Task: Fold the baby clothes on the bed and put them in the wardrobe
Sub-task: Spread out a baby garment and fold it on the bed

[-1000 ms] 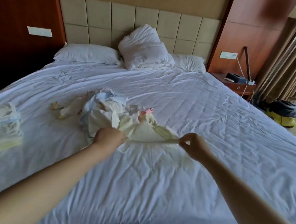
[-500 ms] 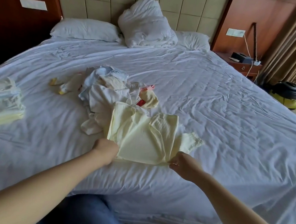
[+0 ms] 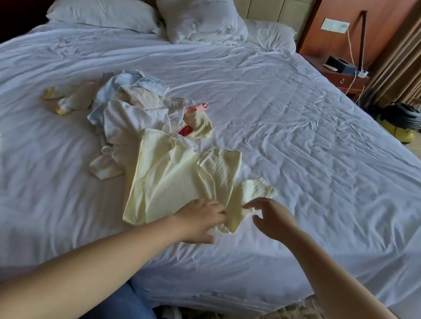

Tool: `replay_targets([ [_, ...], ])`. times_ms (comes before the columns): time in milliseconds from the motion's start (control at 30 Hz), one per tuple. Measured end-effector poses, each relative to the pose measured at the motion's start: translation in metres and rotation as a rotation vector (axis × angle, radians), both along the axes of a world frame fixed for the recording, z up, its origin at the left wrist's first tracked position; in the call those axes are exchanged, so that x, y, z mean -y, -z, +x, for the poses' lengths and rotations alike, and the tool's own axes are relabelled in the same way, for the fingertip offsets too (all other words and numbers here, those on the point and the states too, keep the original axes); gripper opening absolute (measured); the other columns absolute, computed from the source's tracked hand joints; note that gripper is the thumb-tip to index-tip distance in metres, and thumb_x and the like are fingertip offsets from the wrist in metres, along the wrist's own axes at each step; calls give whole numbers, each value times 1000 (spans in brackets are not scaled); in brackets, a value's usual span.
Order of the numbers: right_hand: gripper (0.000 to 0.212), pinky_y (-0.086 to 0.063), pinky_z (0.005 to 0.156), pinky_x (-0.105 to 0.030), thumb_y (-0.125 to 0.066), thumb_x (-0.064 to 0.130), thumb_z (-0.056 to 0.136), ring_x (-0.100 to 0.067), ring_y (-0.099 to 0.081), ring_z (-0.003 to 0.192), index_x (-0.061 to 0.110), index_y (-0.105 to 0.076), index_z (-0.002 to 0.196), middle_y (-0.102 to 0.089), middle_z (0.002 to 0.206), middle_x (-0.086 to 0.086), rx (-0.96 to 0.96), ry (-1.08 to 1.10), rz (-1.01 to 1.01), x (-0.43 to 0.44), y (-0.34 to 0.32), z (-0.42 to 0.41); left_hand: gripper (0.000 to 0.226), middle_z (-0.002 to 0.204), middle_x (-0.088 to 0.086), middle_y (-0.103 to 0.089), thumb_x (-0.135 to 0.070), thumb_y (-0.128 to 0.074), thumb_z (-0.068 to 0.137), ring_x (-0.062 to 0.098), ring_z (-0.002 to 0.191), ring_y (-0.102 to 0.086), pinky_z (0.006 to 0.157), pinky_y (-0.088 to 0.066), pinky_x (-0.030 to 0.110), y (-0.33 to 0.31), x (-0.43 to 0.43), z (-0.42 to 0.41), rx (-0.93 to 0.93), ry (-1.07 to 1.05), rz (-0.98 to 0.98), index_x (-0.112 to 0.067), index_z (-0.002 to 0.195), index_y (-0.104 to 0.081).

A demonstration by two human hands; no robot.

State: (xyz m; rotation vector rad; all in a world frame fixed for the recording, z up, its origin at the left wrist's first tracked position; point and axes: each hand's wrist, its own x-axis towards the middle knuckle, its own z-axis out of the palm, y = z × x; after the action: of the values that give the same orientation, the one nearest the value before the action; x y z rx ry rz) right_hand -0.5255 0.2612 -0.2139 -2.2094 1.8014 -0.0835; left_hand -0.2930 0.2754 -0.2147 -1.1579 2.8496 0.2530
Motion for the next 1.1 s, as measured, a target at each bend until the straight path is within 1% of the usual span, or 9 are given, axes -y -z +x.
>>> replay_targets([
  [100,49,-45,94,-27,-55,20,89,-4,-43,130,45,-53,131,-49,138,26,-77,-67,22,8,8,-7,33,121,-4,-52,-35,-63,86,17,115,-48,92,-38,33,15,6,-8,-68,-6,-17,-25,117,-60],
  [200,50,-43,94,-26,-57,23,90,-3,-38,135,45,-50,134,-44,143,28,-73,-95,18,16,15,-9,21,110,0,-56,-31,-57,90,21,104,-55,80,-37,31,19,12,-9,-134,-50,-36,-18,106,-62],
  [333,46,-45,92,-25,-60,28,88,1,-37,135,46,-54,131,-43,142,30,-3,-81,-11,22,24,-10,15,94,1,-63,-32,-46,99,25,84,-60,69,-43,35,15,18,-5,-382,-308,189,-18,103,-50],
  [467,33,-44,87,-25,-58,27,91,-6,-46,130,38,-64,121,-53,138,20,129,-45,-120,31,33,-8,11,87,-2,-57,-29,-42,101,27,81,-56,71,-42,38,13,23,-2,-531,-439,244,-19,97,-39],
  [567,24,-46,78,-30,-56,21,93,-18,-59,114,24,-68,112,-66,124,7,230,54,-184,38,34,-1,13,81,-5,-52,-28,-41,102,26,77,-54,69,-41,38,14,27,2,-578,-453,249,-15,97,-39],
  [733,12,-46,68,-34,-50,22,96,-26,-62,91,22,-60,102,-65,101,2,299,82,-181,43,26,-2,13,75,-5,-51,-28,-42,101,23,72,-53,67,-41,38,10,29,5,-569,-445,223,-17,96,-41],
  [900,17,-37,71,-27,-48,22,95,-21,-52,119,18,-61,105,-58,123,1,4,64,-236,29,13,-15,13,70,-4,-54,-33,-45,97,17,65,-52,59,-38,33,2,31,2,-408,-358,205,-24,88,-42],
  [1000,23,-42,82,-29,-49,18,93,-20,-47,128,17,-62,112,-59,128,0,-53,123,-170,12,14,-18,13,65,-7,-50,-30,-50,93,13,60,-48,54,-32,29,3,25,-5,-298,-283,166,-22,84,-45],
  [1100,37,-43,94,-31,-50,17,90,-20,-38,138,23,-59,125,-52,141,2,-61,118,-63,-5,20,-22,14,70,-12,-51,-35,-52,91,12,69,-50,57,-31,25,8,20,-8,-188,-181,135,-28,80,-46],
])
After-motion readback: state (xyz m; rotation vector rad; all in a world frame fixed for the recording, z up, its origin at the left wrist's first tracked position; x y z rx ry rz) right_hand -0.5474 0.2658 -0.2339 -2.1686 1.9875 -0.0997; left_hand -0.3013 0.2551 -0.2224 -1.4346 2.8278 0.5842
